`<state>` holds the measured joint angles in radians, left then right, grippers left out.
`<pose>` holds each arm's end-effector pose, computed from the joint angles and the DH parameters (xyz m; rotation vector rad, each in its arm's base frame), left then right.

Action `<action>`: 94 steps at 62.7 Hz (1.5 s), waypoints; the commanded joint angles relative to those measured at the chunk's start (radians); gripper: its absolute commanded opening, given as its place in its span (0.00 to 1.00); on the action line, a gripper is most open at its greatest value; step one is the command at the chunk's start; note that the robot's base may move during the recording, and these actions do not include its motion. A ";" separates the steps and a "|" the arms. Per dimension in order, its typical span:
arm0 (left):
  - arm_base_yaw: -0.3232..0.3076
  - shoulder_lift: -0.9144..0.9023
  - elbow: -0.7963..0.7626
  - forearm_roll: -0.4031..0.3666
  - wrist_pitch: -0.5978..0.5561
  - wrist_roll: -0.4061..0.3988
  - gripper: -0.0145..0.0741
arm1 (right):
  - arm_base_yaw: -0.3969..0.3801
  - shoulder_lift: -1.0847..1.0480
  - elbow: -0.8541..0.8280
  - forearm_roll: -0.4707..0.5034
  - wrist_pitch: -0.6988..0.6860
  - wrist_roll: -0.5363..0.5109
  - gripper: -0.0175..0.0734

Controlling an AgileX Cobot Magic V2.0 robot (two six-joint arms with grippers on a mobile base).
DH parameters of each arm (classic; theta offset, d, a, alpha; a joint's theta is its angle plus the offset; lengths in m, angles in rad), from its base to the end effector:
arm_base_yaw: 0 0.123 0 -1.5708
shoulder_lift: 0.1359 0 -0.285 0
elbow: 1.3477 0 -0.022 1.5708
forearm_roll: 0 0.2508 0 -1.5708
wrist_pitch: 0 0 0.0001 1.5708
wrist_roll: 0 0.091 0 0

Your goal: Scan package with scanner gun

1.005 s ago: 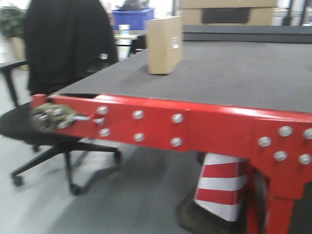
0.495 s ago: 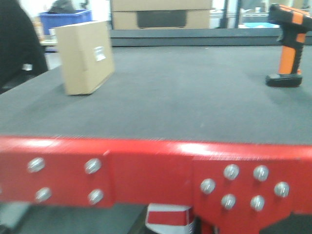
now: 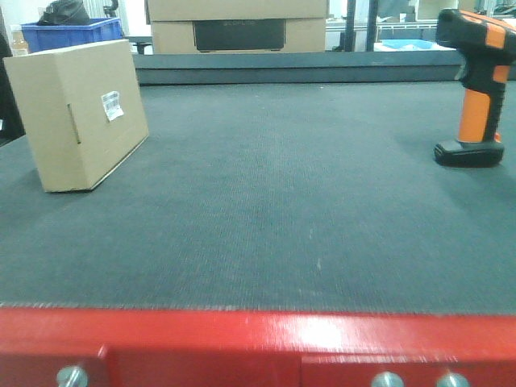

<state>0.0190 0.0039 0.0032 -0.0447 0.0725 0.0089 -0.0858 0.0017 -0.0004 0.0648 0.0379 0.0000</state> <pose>0.0570 0.0008 0.2053 -0.0402 1.5626 -0.0157 0.0564 -0.0046 0.2098 0.1126 1.5186 -0.0150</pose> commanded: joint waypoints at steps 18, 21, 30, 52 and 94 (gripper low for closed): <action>-0.008 -0.004 -0.003 0.003 -0.016 -0.002 0.06 | 0.001 -0.002 0.000 0.002 -0.019 0.000 0.01; -0.008 -0.004 -0.003 0.003 -0.016 -0.002 0.06 | 0.001 -0.002 0.000 0.002 -0.019 0.000 0.01; -0.008 -0.004 -0.003 0.003 -0.016 -0.002 0.06 | 0.001 -0.002 0.000 0.002 -0.019 0.000 0.01; -0.008 -0.004 -0.003 0.003 -0.016 -0.002 0.06 | 0.001 -0.002 0.000 0.002 -0.019 0.000 0.01; -0.006 -0.004 -0.003 0.003 -0.016 -0.002 0.06 | 0.001 -0.002 0.000 0.002 -0.019 0.000 0.01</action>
<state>0.0190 0.0039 0.0032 -0.0447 0.0725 0.0089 -0.0858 0.0017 -0.0004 0.0648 0.0379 0.0000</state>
